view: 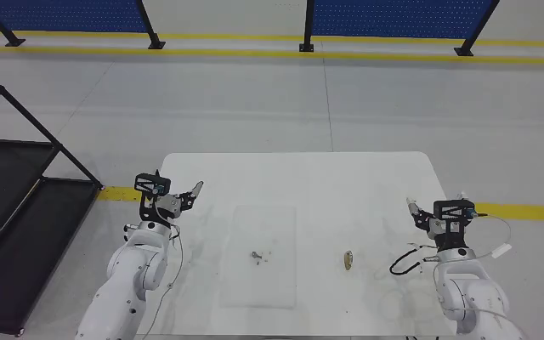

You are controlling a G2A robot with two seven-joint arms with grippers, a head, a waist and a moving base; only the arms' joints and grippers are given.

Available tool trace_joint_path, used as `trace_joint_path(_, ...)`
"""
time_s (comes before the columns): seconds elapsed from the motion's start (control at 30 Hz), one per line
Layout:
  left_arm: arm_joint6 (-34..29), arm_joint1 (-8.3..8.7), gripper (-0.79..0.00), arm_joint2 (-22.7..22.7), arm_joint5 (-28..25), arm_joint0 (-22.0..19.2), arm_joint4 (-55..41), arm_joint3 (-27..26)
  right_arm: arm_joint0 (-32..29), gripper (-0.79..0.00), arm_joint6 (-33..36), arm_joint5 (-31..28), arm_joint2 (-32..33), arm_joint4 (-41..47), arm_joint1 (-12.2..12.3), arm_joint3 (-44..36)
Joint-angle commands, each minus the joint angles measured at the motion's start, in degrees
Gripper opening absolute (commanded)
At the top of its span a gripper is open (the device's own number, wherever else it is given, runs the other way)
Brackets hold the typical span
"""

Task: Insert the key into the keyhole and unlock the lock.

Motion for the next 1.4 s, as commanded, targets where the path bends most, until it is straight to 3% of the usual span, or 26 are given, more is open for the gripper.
trace_joint_path(0.0, 0.0, 0.0, 0.0, 0.0, 0.0, 0.0, 0.0, 0.0, 0.0, 0.0, 0.0, 0.0, 0.0, 0.0, 0.0, 0.0)
trace_joint_path(0.17, -0.16, -0.02, 0.0, -0.05, 0.1, -0.11, -0.28, -0.15, 0.0, 0.0, 0.0, 0.0, 0.0, 0.0, 0.0, 0.0)
trace_joint_path(0.33, -8.36, -0.06, 0.0, -0.44, -4.26, -0.46, -7.0, -4.64, 0.0, 0.0, 0.0, 0.0, 0.0, 0.0, 0.0, 0.0)
trace_joint_path(0.57, -26.94, 0.46, 0.0, -3.43, -11.46, 0.42, -20.19, -13.36, 0.0, 0.0, 0.0, 0.0, 0.0, 0.0, 0.0, 0.0)
trace_joint_path(0.87, -52.26, 1.37, 0.0, -3.88, -12.14, -1.66, -33.59, -20.51, 0.0, 0.0, 0.0, 0.0, 0.0, 0.0, 0.0, 0.0)
trace_joint_path(1.0, -64.53, 1.76, 0.0, -2.44, -8.91, -5.1, -42.24, -19.0, 0.0, 0.0, 0.0, 0.0, 0.0, 0.0, 0.0, 0.0)
trace_joint_path(1.2, -71.61, 1.97, 0.0, 1.07, -1.62, -11.17, -46.26, -11.06, 0.0, 0.0, 0.0, 0.0, 0.0, 0.0, 0.0, 0.0)
trace_joint_path(1.37, -74.47, 2.01, 0.0, 5.25, 1.87, -13.26, -46.85, -7.74, 0.0, 0.0, 0.0, 0.0, 0.0, 0.0, 0.0, 0.0)
